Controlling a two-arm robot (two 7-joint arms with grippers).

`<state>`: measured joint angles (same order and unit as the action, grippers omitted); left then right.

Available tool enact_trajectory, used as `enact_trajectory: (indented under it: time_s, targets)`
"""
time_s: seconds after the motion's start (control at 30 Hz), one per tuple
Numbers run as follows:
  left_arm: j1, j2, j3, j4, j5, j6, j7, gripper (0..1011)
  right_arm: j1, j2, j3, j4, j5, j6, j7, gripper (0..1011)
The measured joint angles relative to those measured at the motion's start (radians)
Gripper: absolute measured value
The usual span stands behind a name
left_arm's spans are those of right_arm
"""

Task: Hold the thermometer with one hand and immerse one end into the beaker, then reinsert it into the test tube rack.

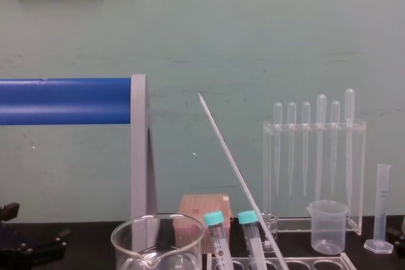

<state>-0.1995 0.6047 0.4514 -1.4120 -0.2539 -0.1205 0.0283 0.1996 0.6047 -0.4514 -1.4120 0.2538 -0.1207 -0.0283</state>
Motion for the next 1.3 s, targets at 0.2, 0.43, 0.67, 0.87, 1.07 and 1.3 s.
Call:
enact_trajectory:
  time_s: [0.2,0.43,0.67,0.87,1.07,1.3]
  targets:
    - [0.0,0.0,0.0,0.0,0.0,0.0,0.0,1008,0.0,0.0,0.0,0.0,0.0,0.0,0.0,1000]
    - [0.0,0.0,0.0,0.0,0.0,0.0,0.0,1008,0.0,0.0,0.0,0.0,0.0,0.0,0.0,1000]
    - [0.0,0.0,0.0,0.0,0.0,0.0,0.0,1008,0.0,0.0,0.0,0.0,0.0,0.0,0.0,1000]
    - [0.0,0.0,0.0,0.0,0.0,0.0,0.0,1008,0.0,0.0,0.0,0.0,0.0,0.0,0.0,1000]
    - [0.0,0.0,0.0,0.0,0.0,0.0,0.0,1008,0.0,0.0,0.0,0.0,0.0,0.0,0.0,1000]
    - [0.0,0.0,0.0,0.0,0.0,0.0,0.0,1008,0.0,0.0,0.0,0.0,0.0,0.0,0.0,1000]
